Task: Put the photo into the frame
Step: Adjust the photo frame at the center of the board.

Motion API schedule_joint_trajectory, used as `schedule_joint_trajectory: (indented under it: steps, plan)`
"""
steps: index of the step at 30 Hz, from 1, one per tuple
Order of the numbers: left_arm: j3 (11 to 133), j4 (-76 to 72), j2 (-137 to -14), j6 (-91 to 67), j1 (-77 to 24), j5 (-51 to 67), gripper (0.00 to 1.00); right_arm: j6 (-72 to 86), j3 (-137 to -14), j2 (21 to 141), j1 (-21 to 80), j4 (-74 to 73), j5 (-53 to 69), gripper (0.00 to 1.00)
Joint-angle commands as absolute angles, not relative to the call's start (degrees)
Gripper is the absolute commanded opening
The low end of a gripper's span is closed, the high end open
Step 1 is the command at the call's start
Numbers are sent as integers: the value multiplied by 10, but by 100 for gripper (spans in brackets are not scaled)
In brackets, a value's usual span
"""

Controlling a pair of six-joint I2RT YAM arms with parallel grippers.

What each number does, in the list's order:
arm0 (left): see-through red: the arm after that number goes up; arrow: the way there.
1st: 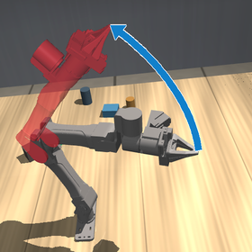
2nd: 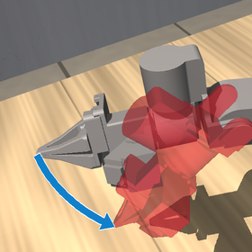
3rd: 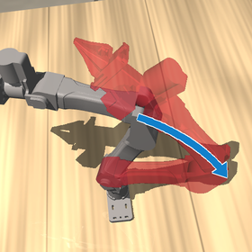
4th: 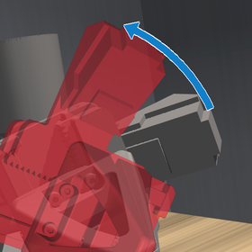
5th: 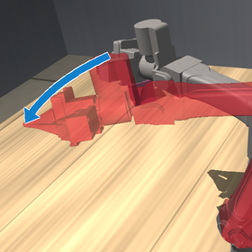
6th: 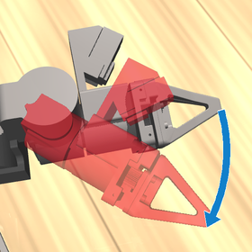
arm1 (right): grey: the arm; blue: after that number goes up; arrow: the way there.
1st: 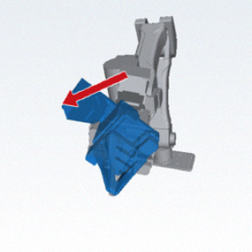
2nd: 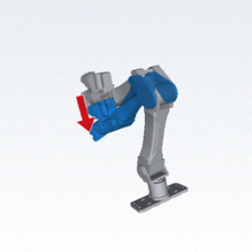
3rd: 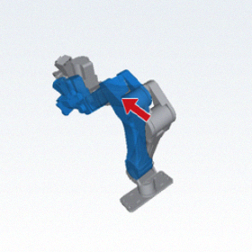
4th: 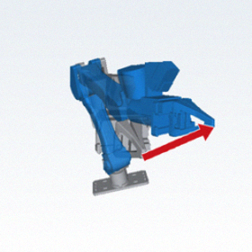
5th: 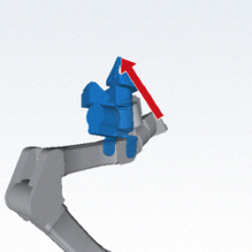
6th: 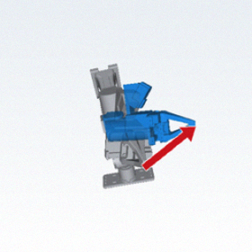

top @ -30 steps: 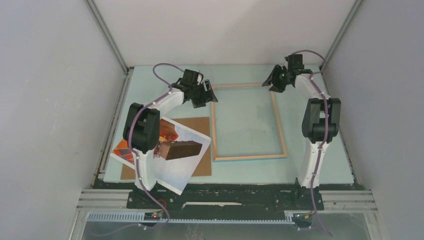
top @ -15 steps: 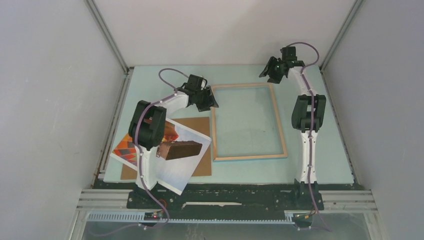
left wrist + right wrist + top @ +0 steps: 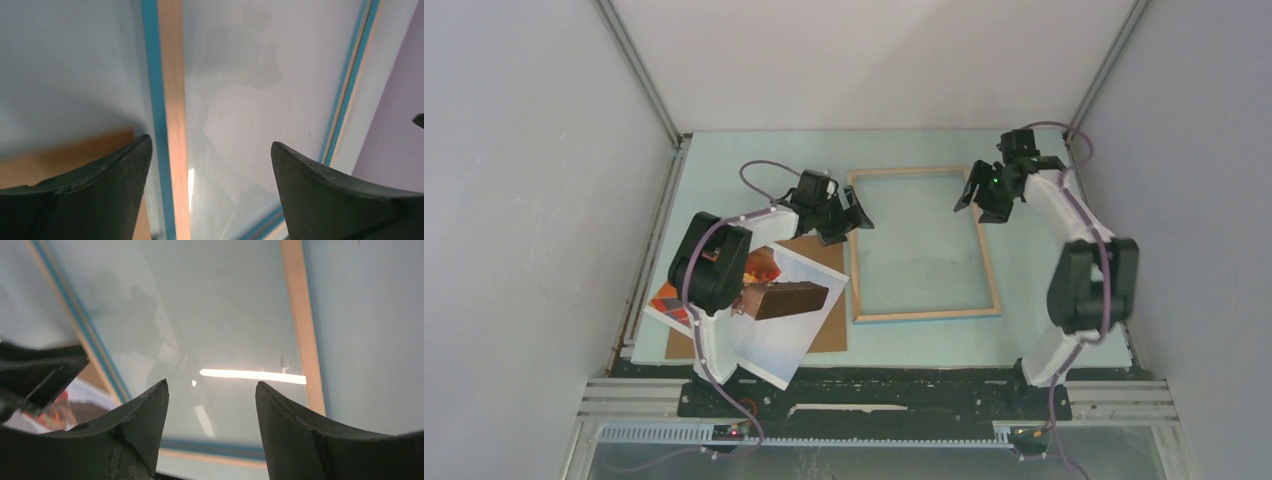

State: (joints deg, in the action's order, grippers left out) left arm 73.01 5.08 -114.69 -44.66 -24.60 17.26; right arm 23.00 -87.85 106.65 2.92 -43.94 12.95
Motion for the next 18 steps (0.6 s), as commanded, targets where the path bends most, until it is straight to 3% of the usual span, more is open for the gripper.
schedule_joint_trajectory:
  steps: [1,6,13,18]
  plan:
    - [654,45,-1025,-463,-265,200,99,228,-755,897,43,-461,128,72]
    - [595,47,-887,-455,-271,231,100,318,-607,726,87,-499,108,71]
    - [557,61,-759,-434,-281,307,100,557,-429,591,124,-521,69,61]
    - [557,97,-711,-400,-281,308,100,667,-336,519,114,-478,37,61]
